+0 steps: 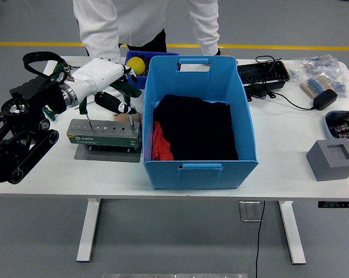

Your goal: Lift tool from toolbox,place it in box,lift tool from toolbox,place it in box

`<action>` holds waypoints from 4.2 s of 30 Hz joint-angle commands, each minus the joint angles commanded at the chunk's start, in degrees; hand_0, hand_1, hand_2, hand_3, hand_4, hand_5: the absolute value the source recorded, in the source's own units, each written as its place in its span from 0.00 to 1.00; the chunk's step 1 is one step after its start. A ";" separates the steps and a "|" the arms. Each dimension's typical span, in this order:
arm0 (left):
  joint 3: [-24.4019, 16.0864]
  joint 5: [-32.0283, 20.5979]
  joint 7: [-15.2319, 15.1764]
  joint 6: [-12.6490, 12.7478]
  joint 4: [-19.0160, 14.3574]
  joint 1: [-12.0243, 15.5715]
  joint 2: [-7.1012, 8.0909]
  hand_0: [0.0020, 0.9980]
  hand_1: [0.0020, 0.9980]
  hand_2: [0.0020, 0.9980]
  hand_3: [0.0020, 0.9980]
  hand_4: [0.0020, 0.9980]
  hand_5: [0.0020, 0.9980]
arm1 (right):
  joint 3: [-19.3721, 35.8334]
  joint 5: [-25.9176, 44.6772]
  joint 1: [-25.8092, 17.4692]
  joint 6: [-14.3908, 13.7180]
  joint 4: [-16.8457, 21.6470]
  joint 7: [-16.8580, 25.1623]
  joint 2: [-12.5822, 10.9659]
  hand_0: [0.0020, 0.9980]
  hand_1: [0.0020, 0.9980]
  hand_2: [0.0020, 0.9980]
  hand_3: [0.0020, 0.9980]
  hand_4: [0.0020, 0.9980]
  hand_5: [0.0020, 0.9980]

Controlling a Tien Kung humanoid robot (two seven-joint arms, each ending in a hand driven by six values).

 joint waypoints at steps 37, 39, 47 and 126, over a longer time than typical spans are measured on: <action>3.50 -2.83 1.14 2.96 8.13 -2.95 -1.30 0.17 0.07 0.11 0.17 1.00 0.61 | 1.84 -2.87 0.96 -1.16 0.16 0.16 -0.83 0.75 0.76 0.81 0.68 0.92 0.76; 3.64 -3.57 1.21 3.44 8.24 -3.00 -1.37 0.17 0.07 0.11 0.17 1.00 0.61 | 2.00 -3.09 1.01 -1.20 0.18 0.12 -0.86 0.75 0.76 0.81 0.68 0.92 0.76; 4.20 -6.44 0.62 5.82 8.79 -3.07 -1.64 0.09 0.00 0.03 0.05 1.00 0.63 | 2.35 -3.67 1.04 -1.29 0.16 0.06 -0.86 0.75 0.76 0.81 0.67 0.91 0.76; 14.64 -22.11 -2.57 3.78 0.31 -19.49 -3.42 0.09 0.00 0.00 0.03 0.70 0.54 | 5.87 -9.01 1.47 -1.93 0.11 -0.90 -1.85 0.74 0.74 0.80 0.65 0.90 0.75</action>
